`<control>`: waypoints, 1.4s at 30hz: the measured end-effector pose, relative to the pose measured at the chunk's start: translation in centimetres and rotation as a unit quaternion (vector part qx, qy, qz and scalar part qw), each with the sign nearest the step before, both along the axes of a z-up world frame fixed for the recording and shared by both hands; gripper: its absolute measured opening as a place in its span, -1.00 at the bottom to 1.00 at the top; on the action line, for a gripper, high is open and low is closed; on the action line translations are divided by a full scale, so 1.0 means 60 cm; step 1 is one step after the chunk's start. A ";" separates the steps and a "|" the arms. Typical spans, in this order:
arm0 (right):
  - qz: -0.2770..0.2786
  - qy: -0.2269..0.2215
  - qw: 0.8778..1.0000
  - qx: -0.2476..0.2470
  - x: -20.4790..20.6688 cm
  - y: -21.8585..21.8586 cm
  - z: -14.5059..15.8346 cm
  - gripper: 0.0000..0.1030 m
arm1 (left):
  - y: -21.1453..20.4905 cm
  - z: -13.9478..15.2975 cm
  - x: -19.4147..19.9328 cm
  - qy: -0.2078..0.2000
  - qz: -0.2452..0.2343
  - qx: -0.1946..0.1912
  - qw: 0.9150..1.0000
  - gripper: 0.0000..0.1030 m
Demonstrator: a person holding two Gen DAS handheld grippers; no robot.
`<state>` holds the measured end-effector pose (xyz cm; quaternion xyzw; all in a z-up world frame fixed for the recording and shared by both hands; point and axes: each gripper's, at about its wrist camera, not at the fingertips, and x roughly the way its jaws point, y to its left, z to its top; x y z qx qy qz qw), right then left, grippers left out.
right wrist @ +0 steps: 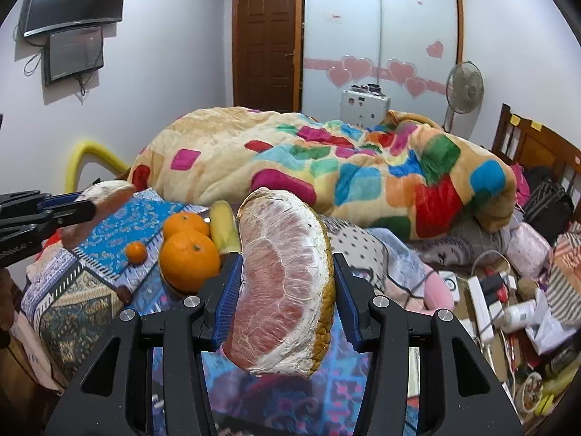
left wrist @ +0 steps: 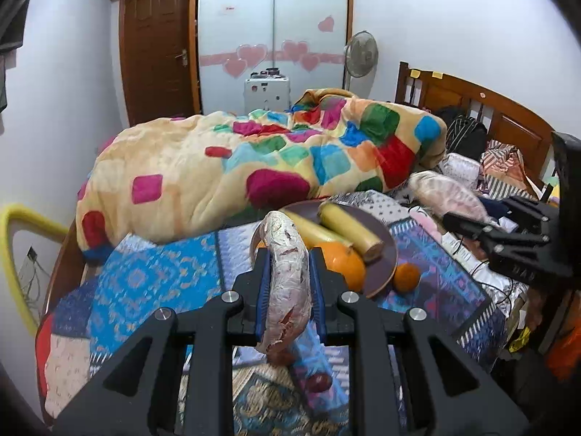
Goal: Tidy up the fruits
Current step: 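Carry the pomelo segment over the purple plate with the right gripper while the left carries its segment there, then release the pomelo segment onto the plate with the right gripper while the left releases its segment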
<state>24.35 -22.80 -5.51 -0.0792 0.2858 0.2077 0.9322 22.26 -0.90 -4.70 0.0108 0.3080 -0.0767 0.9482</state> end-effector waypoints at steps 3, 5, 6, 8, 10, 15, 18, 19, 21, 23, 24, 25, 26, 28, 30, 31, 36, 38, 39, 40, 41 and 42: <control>0.008 0.001 1.000 0.001 0.016 0.017 -0.004 -0.12 | -0.010 0.005 0.019 -0.004 -0.008 0.000 1.000 -0.60; 0.013 0.003 1.000 0.002 0.028 0.027 -0.009 -0.12 | -0.016 0.006 0.030 -0.007 -0.012 0.002 1.000 -0.60; 0.016 0.005 1.000 0.002 0.035 0.033 -0.012 -0.12 | -0.019 0.006 0.039 -0.006 -0.014 0.002 1.000 -0.60; 0.020 0.010 1.000 0.000 0.050 0.045 -0.020 -0.12 | -0.022 0.004 0.050 -0.005 -0.015 0.003 1.000 -0.60; 0.027 0.019 0.999 -0.001 0.071 0.060 -0.031 -0.12 | -0.022 0.001 0.060 -0.004 -0.016 0.004 1.000 -0.60; 0.040 0.047 0.998 -0.008 0.116 0.088 -0.056 -0.12 | -0.016 -0.013 0.089 0.004 -0.015 0.008 1.000 -0.60; 0.050 0.069 0.996 -0.016 0.141 0.103 -0.072 -0.12 | -0.012 -0.022 0.107 0.011 -0.014 0.008 1.000 -0.60; 0.054 0.079 0.995 -0.018 0.149 0.106 -0.078 -0.12 | -0.012 -0.024 0.112 0.013 -0.014 0.008 1.000 -0.60; 0.058 0.093 0.994 -0.020 0.156 0.110 -0.086 -0.11 | -0.013 -0.031 0.122 0.019 -0.016 0.009 1.000 -0.60; 0.058 0.106 0.992 -0.027 0.161 0.113 -0.093 -0.09 | -0.015 -0.035 0.129 0.021 -0.017 0.011 1.000 -0.60; 0.059 0.112 0.992 -0.028 0.162 0.112 -0.095 -0.09 | -0.018 -0.036 0.133 0.022 -0.019 0.011 1.000 -0.60; 0.060 0.109 0.992 -0.026 0.160 0.112 -0.093 -0.09 | -0.020 -0.037 0.135 0.023 -0.020 0.011 0.999 -0.60; 0.061 0.104 0.992 -0.027 0.158 0.110 -0.090 -0.09 | -0.024 -0.038 0.138 0.025 -0.022 0.010 0.999 -0.60; 0.062 0.093 0.993 -0.026 0.149 0.104 -0.077 -0.09 | -0.032 -0.039 0.144 0.029 -0.025 0.010 0.999 -0.60; 0.063 0.081 0.994 -0.026 0.142 0.100 -0.066 -0.09 | -0.041 -0.038 0.147 0.027 -0.028 0.015 0.999 -0.60; 0.063 0.072 0.995 -0.028 0.135 0.096 -0.059 -0.09 | -0.047 -0.038 0.149 0.026 -0.029 0.017 0.999 -0.60; 0.056 0.037 0.997 -0.045 0.106 0.076 -0.048 -0.09 | -0.070 -0.051 0.170 0.036 -0.036 0.024 0.998 -0.60; 0.056 0.036 0.997 -0.044 0.098 0.066 -0.049 -0.09 | -0.078 -0.058 0.179 0.044 -0.038 0.027 0.998 -0.60; 0.055 0.037 0.997 -0.042 0.094 0.061 -0.051 -0.09 | -0.083 -0.063 0.184 0.049 -0.039 0.029 0.998 -0.60; 0.055 0.037 0.997 -0.040 0.091 0.056 -0.052 -0.09 | -0.086 -0.067 0.187 0.053 -0.041 0.030 0.997 -0.60; 0.055 0.038 0.997 -0.038 0.091 0.052 -0.054 -0.09 | -0.090 -0.071 0.190 0.056 -0.041 0.034 0.997 -0.60; 0.055 0.038 0.997 -0.037 0.090 0.049 -0.054 -0.09 | -0.093 -0.074 0.191 0.057 -0.042 0.036 0.997 -0.60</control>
